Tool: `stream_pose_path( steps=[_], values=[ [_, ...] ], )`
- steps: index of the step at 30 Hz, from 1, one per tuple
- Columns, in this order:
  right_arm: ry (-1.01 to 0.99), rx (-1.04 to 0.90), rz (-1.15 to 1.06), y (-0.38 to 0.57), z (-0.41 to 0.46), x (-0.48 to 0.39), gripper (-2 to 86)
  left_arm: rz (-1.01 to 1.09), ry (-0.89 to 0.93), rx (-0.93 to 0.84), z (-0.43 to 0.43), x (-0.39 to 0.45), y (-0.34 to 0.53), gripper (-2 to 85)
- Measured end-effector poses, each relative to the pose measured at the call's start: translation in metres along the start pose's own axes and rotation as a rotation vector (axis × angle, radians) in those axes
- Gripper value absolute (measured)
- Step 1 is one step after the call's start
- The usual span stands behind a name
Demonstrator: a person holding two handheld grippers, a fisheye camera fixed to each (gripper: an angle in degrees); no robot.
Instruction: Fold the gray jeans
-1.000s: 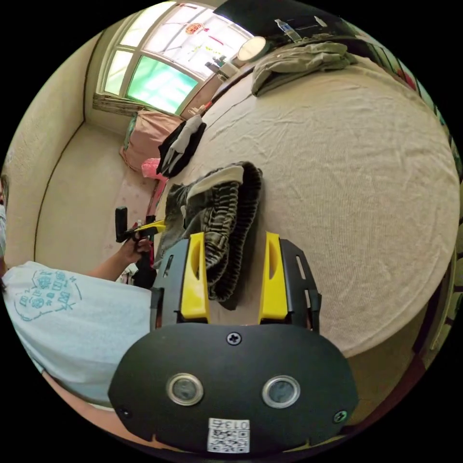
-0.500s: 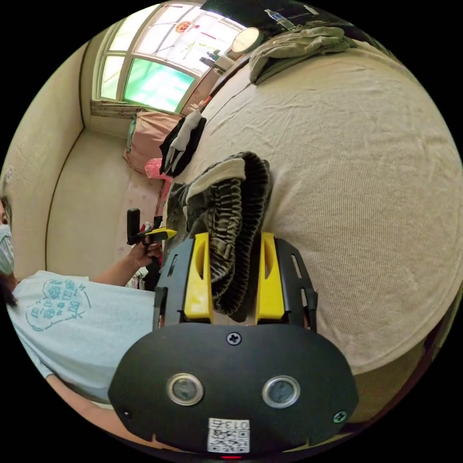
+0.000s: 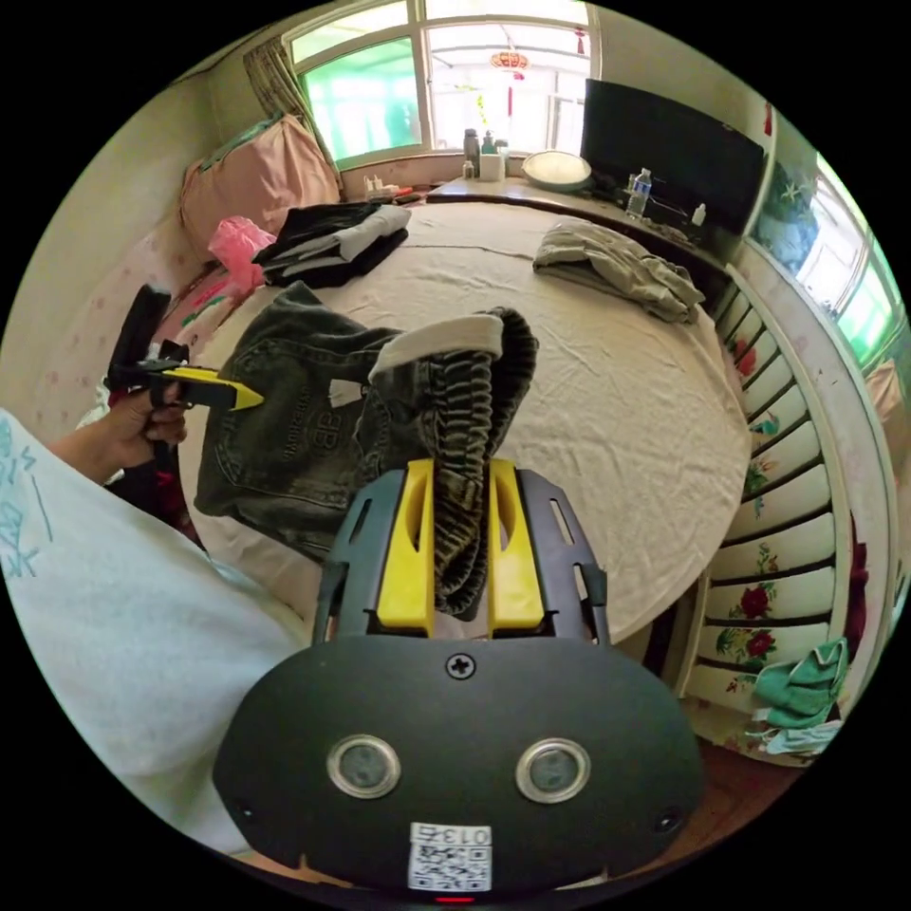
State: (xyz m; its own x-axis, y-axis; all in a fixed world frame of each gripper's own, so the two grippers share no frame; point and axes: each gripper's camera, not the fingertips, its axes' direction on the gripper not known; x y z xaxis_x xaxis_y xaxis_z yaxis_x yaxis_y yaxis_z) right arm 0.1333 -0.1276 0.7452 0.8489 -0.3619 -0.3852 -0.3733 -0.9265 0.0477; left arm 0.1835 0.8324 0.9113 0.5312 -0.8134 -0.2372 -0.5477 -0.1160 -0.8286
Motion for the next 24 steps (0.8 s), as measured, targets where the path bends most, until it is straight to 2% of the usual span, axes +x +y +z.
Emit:
stream_pose_path(
  steps=[6,13,20,24],
  values=[
    [-0.006,0.124,0.060,-0.043,-0.026,0.049,8.4,0.098,0.032,0.069,-0.009,0.018,-0.078,6.3],
    [-0.021,0.224,0.031,-0.156,-0.004,0.153,8.3,0.188,-0.063,0.107,0.008,0.023,-0.254,6.4],
    [-0.039,0.216,0.024,-0.318,0.062,0.284,8.2,0.165,-0.146,0.091,0.057,-0.006,-0.445,6.5],
    [-0.033,0.160,0.046,-0.389,0.119,0.337,8.2,0.110,-0.185,0.064,0.092,-0.028,-0.507,6.6]
  ],
)
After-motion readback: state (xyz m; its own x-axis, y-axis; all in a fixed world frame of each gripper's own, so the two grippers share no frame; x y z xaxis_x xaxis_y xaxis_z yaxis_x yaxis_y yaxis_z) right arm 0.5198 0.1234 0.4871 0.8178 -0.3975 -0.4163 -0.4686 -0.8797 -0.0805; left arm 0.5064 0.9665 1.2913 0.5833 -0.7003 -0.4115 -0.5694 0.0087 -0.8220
